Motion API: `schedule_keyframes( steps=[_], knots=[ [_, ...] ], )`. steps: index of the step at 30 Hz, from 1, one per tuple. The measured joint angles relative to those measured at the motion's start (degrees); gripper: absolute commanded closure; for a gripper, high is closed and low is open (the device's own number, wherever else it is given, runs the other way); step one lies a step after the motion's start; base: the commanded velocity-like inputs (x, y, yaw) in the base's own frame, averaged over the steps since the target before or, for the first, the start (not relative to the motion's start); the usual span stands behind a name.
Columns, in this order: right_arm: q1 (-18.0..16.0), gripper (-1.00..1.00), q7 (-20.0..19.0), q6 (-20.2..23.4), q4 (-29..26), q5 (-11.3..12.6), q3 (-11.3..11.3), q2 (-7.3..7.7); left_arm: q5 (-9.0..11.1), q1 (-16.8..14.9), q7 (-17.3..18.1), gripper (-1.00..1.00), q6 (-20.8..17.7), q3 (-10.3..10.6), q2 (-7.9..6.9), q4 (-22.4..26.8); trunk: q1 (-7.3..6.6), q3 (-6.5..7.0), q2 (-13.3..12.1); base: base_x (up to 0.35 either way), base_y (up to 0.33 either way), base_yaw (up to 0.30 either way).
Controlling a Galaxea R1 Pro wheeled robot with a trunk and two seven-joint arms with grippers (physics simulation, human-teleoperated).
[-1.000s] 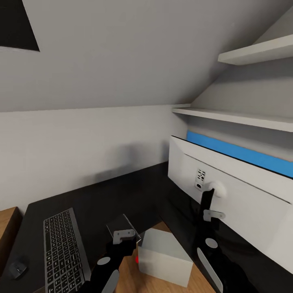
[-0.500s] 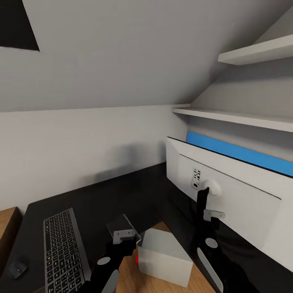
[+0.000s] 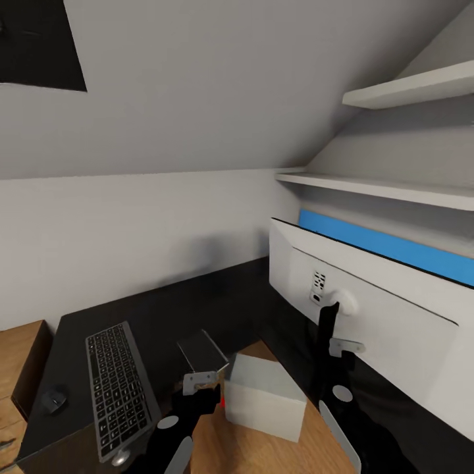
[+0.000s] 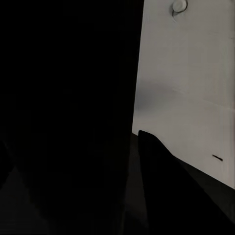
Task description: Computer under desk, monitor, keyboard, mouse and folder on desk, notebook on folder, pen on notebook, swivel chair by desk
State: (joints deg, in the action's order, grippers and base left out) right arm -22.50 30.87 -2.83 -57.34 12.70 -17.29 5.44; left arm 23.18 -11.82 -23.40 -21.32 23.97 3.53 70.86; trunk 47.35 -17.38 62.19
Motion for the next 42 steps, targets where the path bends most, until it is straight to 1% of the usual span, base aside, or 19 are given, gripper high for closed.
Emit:
schedule_keyframes(
  steps=[1,3,4,5,29,33,42],
  knots=[
    [0.0,1.00,0.0,-0.6,0.1,0.8,0.0,0.00,0.0,0.0,0.0,-1.00,0.0,0.0,0.01,0.0,-0.01,-0.01,0.0,-0.298,-0.125,0.000],
    [0.0,1.00,0.1,-0.7,0.0,0.3,-0.2,0.03,0.0,0.0,0.0,-1.00,0.0,0.0,0.00,0.0,-0.01,0.00,0.0,-0.291,-0.159,0.000],
    [0.0,1.00,0.0,-0.7,0.0,0.7,0.0,-0.01,0.0,0.0,0.0,-1.00,0.0,0.0,0.00,0.0,0.00,-0.01,0.0,-0.287,-0.180,0.000],
    [0.0,1.00,0.0,-0.7,0.0,0.4,0.0,0.00,0.0,0.0,0.0,-1.00,0.0,0.0,0.00,-0.1,0.00,0.00,0.0,-0.287,-0.191,0.000],
    [0.0,1.00,0.1,-0.7,-0.1,0.4,0.0,-0.11,0.0,0.0,0.1,-1.00,0.0,0.0,0.05,-0.7,0.00,0.00,0.0,-0.285,-0.207,0.001],
    [0.0,1.00,0.1,-0.7,-0.1,0.4,0.0,-0.10,0.0,0.0,0.1,-1.00,0.0,0.0,0.08,-1.1,0.00,-0.02,0.0,-0.285,-0.207,0.122],
    [0.0,1.00,0.1,-0.8,0.0,0.4,0.0,-0.10,0.0,0.0,0.1,-1.00,0.0,0.0,0.09,-1.3,0.00,-0.20,0.0,-0.285,-0.207,0.236]
  ],
)
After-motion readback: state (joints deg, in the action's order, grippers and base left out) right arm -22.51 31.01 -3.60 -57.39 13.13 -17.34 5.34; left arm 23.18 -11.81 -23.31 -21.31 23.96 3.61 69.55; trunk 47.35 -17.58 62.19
